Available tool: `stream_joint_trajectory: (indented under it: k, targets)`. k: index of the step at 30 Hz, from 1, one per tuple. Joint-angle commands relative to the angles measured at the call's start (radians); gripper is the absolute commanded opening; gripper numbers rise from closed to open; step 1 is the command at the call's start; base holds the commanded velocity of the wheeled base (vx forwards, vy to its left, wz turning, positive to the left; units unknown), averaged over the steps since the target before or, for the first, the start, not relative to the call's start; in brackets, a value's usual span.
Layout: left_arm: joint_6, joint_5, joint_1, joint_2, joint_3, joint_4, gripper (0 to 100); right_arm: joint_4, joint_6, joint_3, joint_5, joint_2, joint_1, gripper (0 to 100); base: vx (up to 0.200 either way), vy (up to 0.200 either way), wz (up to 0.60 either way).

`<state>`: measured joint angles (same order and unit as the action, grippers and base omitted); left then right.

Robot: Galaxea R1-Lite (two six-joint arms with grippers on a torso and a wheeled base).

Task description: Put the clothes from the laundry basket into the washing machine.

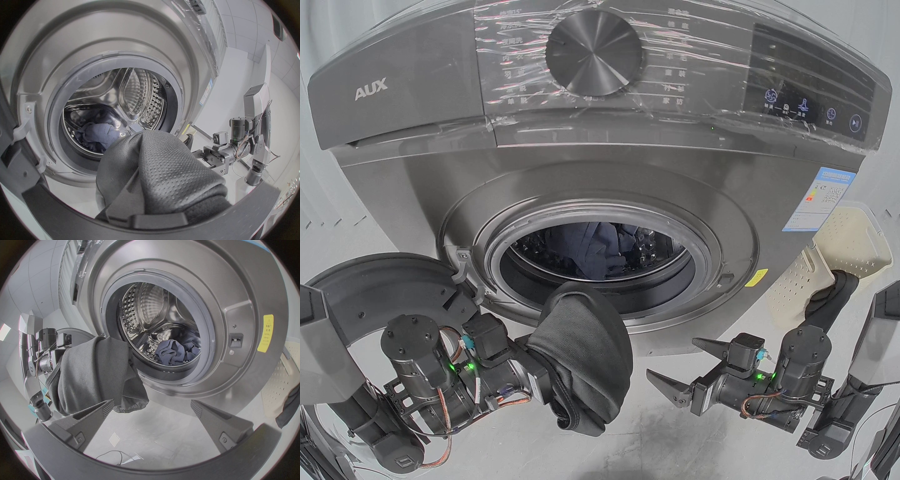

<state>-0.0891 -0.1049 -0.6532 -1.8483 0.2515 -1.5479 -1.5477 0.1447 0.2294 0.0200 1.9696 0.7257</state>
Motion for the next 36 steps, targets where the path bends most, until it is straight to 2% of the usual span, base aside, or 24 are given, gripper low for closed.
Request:
stream_joint_trajectory:
  k: [1, 8, 14, 25, 29, 32, 36]
  targets:
    - [0.000, 0.001, -0.005, 0.000, -0.001, 0.000, 0, 0.000, 0.001, -0.002, 0.001, -0.001, 0.014, 100, 0.000, 0.000, 0.00]
    - [0.011, 0.001, 0.003, -0.002, 0.000, 0.000, 0, 0.000, 0.007, -0.001, 0.003, -0.003, 0.021, 100, 0.000, 0.000, 0.00]
    - [0.009, 0.007, 0.001, -0.002, -0.001, 0.000, 0, 0.000, 0.007, -0.004, 0.005, -0.003, 0.021, 100, 0.000, -0.200, 0.00]
    - [0.009, 0.008, 0.003, -0.020, 0.000, 0.000, 0, 0.001, 0.007, -0.024, 0.001, -0.005, 0.031, 100, 0.000, 0.000, 0.00]
    - [0.011, 0.019, 0.006, -0.028, -0.003, 0.000, 0, 0.000, 0.006, -0.088, 0.001, -0.018, 0.096, 100, 0.000, 0.000, 0.00]
    - [0.006, 0.054, 0.000, -0.040, 0.000, 0.000, 0, 0.001, 0.006, -0.107, 0.001, -0.046, 0.142, 100, 0.000, 0.000, 0.00]
    - [0.012, 0.060, 0.000, -0.103, 0.022, 0.000, 0, 0.001, 0.007, -0.124, 0.006, -0.049, 0.178, 100, 0.000, 0.000, 0.00]
